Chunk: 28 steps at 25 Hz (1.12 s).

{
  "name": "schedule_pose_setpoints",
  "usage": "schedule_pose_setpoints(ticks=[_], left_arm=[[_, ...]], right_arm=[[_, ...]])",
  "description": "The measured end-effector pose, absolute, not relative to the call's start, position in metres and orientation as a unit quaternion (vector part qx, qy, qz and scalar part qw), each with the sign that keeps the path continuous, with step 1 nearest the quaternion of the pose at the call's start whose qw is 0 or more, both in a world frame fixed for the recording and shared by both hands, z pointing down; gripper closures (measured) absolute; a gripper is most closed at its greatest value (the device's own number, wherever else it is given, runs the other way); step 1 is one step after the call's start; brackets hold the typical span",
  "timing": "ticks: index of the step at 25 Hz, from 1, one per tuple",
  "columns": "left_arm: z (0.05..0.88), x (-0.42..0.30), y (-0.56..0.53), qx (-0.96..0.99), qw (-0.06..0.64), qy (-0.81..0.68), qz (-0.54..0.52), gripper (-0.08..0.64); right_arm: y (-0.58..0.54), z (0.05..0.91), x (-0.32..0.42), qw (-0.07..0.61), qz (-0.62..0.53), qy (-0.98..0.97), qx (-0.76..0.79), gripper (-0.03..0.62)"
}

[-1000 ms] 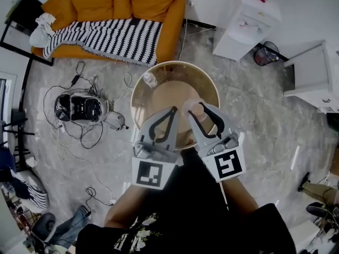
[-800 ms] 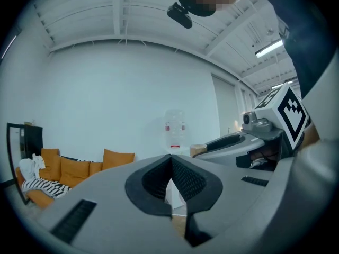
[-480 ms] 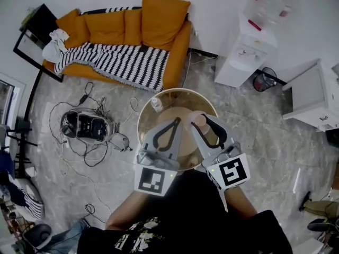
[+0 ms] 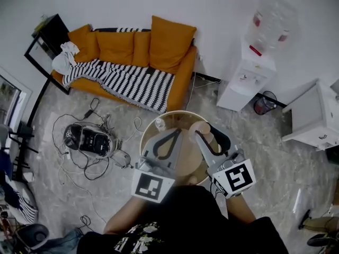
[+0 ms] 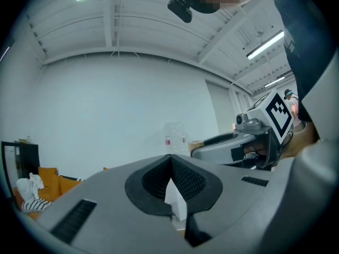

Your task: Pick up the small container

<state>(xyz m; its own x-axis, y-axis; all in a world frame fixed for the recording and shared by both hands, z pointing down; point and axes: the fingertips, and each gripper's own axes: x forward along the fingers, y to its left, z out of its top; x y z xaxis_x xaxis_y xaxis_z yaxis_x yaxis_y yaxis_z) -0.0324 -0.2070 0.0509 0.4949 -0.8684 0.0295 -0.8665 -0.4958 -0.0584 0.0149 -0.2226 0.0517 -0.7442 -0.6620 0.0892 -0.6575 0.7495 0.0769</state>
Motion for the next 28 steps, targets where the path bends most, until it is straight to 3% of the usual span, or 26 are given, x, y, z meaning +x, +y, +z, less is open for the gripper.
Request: schedule_pose_setpoints(ticks=[28], left_arm=[[0.029,-0.042,-0.217,-0.861,0.014,0.508,-0.018,0.554]], right_arm=[[-0.226,0.031,0.009,0.047,-0.040,-0.940,0.337,0.465]])
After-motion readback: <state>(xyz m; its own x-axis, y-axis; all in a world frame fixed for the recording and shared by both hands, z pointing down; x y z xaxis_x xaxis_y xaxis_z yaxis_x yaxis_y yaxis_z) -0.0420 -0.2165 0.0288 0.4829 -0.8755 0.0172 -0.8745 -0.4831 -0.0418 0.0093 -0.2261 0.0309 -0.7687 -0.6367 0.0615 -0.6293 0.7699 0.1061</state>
